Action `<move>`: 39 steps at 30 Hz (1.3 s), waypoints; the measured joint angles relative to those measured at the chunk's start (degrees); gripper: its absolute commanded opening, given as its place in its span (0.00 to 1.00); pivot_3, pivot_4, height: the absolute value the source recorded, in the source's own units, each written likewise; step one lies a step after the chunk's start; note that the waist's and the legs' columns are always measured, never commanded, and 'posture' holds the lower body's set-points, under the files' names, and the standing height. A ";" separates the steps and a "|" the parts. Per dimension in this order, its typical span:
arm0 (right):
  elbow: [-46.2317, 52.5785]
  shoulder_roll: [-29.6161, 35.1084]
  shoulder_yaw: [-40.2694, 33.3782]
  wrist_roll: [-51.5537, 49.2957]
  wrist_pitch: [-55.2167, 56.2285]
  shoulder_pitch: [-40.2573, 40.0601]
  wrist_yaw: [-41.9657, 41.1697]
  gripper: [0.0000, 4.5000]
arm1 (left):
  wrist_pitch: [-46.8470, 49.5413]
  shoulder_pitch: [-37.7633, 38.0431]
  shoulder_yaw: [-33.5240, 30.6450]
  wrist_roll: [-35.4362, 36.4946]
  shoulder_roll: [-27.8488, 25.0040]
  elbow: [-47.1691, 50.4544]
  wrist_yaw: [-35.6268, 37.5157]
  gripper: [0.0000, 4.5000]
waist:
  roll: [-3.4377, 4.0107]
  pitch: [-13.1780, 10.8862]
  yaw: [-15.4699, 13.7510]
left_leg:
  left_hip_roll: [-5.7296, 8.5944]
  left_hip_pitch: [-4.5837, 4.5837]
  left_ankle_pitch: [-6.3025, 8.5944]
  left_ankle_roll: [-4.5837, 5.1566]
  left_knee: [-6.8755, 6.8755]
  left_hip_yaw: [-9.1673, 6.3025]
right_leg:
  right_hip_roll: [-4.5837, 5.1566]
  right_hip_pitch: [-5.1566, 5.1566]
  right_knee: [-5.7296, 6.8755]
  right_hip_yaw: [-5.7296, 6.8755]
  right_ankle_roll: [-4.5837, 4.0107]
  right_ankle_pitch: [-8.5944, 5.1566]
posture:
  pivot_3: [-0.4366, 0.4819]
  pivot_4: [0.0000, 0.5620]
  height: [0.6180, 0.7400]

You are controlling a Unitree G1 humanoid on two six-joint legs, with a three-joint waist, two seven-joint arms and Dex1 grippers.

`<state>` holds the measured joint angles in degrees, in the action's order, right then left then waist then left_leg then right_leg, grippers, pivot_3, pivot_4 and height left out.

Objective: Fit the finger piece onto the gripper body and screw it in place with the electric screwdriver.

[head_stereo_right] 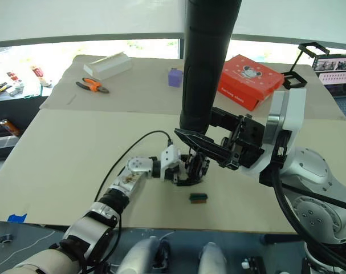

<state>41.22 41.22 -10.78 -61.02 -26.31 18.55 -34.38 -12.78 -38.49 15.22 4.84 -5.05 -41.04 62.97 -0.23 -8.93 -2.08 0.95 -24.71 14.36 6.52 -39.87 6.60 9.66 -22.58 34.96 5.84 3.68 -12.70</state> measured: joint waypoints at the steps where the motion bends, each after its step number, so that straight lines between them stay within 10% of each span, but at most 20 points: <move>1: 0.00 0.00 -0.04 -0.12 0.00 0.00 -0.02 0.43 | 0.08 0.50 -0.21 0.01 0.00 0.59 -0.39 0.99 | 0.00 0.00 0.00 | 0.00 0.00 0.00 0.00 0.00 0.00 | 0.00 0.00 0.00 0.00 0.00 0.00 | 0.48 0.27 1.00; 29: -0.31 -0.44 0.72 1.82 0.00 -0.17 -1.87 0.43 | 10.56 11.62 2.93 -1.34 -0.94 20.62 -10.66 0.99 | 0.00 0.00 -0.26 | 0.01 0.01 0.00 -0.01 0.00 -0.02 | 0.03 0.01 -0.02 0.01 0.01 0.00 | 0.48 0.27 1.00; 34: -1.45 -0.62 1.41 4.02 0.00 0.70 -2.91 0.43 | 10.58 10.60 2.98 -1.46 -0.63 19.32 -11.30 0.51 | 0.00 0.00 -0.27 | 0.01 0.01 0.00 -0.01 -0.01 -0.02 | 0.02 0.01 -0.01 0.02 0.01 0.00 | 0.48 0.27 1.00; 39: -2.95 -1.56 3.76 6.88 0.01 1.43 -4.34 0.43 | 10.47 10.37 3.70 -1.52 -0.60 18.98 -11.14 0.51 | 0.00 0.00 -0.28 | 0.02 0.00 0.00 -0.01 -0.01 -0.02 | 0.03 0.00 -0.02 0.02 0.01 0.00 | 0.48 0.27 1.00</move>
<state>38.27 39.66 -7.02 -54.13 -26.30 19.98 -38.72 -2.32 -28.12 18.93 3.32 -5.65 -22.06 51.84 -0.23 -8.93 -2.36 0.96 -24.70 14.36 6.51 -39.88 6.58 9.69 -22.58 34.94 5.86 3.69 -12.69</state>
